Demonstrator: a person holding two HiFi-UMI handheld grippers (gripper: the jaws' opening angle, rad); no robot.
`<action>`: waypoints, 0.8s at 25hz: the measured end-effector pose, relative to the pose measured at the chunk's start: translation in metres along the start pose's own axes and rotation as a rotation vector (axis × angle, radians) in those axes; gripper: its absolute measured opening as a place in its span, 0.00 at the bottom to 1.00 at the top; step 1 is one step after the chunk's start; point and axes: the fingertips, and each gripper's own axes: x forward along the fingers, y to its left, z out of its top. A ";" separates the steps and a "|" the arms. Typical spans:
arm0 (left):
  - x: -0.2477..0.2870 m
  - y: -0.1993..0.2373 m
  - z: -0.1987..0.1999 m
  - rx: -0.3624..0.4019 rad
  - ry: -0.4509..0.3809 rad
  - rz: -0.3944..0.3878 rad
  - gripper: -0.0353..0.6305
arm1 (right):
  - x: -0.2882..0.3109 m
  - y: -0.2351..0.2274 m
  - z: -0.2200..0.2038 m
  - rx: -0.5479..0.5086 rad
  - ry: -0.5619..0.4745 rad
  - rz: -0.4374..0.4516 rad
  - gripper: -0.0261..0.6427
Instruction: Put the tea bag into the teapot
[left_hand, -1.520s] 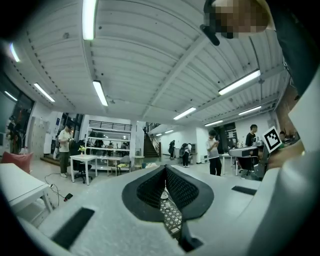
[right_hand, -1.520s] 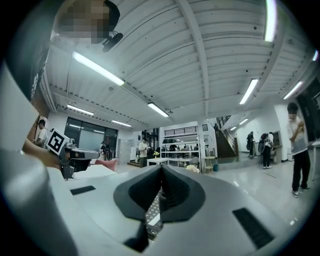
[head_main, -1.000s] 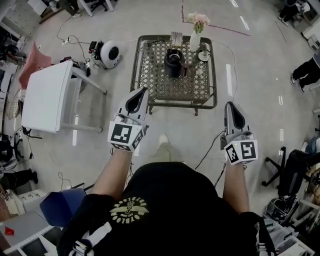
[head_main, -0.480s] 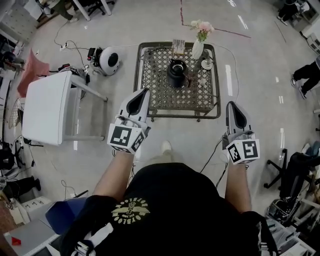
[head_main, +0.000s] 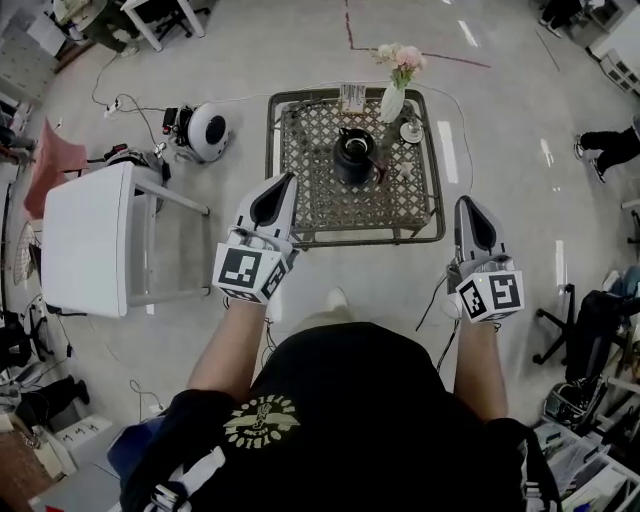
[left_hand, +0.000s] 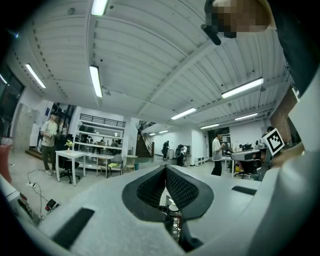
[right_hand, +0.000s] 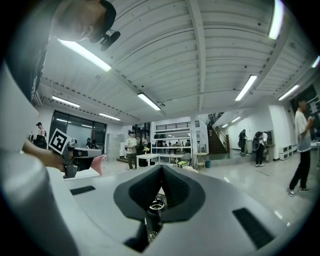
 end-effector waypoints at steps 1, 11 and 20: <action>0.001 0.004 0.000 0.000 0.003 0.002 0.07 | 0.001 0.001 0.001 -0.001 0.002 -0.005 0.05; 0.016 0.017 -0.018 -0.014 0.055 -0.008 0.07 | 0.008 -0.009 0.001 -0.030 0.024 -0.044 0.05; 0.032 0.030 -0.028 -0.015 0.073 0.013 0.07 | 0.035 -0.024 -0.009 -0.030 0.045 -0.019 0.05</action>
